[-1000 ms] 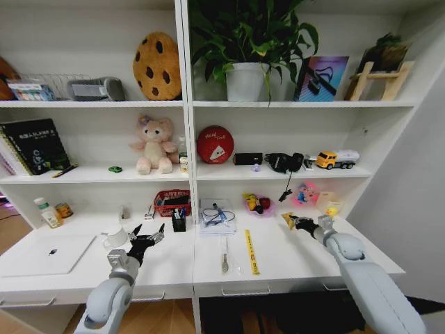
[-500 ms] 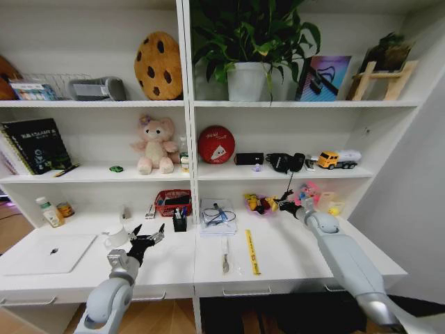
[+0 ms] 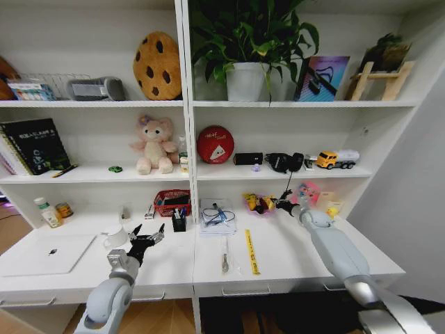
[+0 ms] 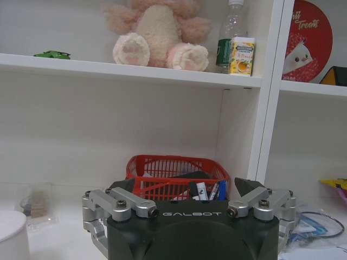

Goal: Organize the objects on the table.

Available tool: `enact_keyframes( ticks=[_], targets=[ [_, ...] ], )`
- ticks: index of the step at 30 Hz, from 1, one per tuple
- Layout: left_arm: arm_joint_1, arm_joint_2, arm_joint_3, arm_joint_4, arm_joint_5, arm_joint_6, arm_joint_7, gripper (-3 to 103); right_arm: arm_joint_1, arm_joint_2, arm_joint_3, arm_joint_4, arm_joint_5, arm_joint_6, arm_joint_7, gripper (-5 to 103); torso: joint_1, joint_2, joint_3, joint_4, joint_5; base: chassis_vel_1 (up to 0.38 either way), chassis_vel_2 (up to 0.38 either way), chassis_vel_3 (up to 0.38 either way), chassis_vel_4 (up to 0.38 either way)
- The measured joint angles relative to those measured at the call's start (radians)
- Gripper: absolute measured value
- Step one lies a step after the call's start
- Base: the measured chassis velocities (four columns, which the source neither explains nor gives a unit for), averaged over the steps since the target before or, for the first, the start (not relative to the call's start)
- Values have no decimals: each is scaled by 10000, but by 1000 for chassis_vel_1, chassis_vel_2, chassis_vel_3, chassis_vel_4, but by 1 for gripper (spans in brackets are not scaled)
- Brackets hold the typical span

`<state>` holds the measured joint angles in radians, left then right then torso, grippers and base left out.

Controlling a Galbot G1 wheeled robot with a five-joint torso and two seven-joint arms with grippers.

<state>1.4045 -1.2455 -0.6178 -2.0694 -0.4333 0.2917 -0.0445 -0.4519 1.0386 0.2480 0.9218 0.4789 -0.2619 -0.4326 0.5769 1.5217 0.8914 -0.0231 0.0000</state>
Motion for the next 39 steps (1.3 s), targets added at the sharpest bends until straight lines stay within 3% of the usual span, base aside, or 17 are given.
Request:
enact_keyframes(
  ticks=[18,27,28,29,30,32,33,35,36,38,39],
  targets=[
    [0,0,0,0,0,0,0,100,1229,895,17,-1647,-425,697,31,0,-1,0,0,1,-1,0,0,0,0],
    [0,0,0,0,0,0,0,100,1430,1385,222,-2096,-1016,740,611,5,-1,0,0,3,-2,0,0,0,0],
    [0,0,-1,0,0,0,0,100,1381,1406,224,-2069,-1060,740,726,16,-1,0,0,2,-1,0,0,0,0],
    [0,0,0,0,0,0,0,100,1346,1435,224,-2068,-1089,739,824,16,-1,0,0,-1,1,0,0,0,0],
    [0,0,0,0,0,0,0,100,1326,1467,229,-2068,-1132,740,891,27,-1,0,0,-1,1,0,0,0,0],
    [0,0,0,0,0,0,0,100,1305,1497,238,-2067,-1153,746,941,27,-1,0,0,-1,1,0,0,0,0],
    [0,0,0,0,0,0,0,100,1274,1502,239,-2041,-1184,749,978,37,-2,0,0,0,0,0,0,0,0],
    [0,0,0,0,0,0,0,100,1232,1498,235,-1975,-1229,749,1002,37,-1,0,0,1,1,0,0,0,0],
    [0,0,0,0,0,0,0,100,1150,1452,211,-1810,-1230,727,1041,48,-2,0,0,1,0,0,0,0,0],
    [0,0,0,0,0,0,0,100,1057,1393,180,-1631,-1225,682,1077,48,-1,0,-1,2,-1,0,0,0,0],
    [0,0,0,0,0,0,0,100,929,1302,139,-1408,-1211,632,1114,59,-1,0,0,2,0,0,0,0,0]
  ],
)
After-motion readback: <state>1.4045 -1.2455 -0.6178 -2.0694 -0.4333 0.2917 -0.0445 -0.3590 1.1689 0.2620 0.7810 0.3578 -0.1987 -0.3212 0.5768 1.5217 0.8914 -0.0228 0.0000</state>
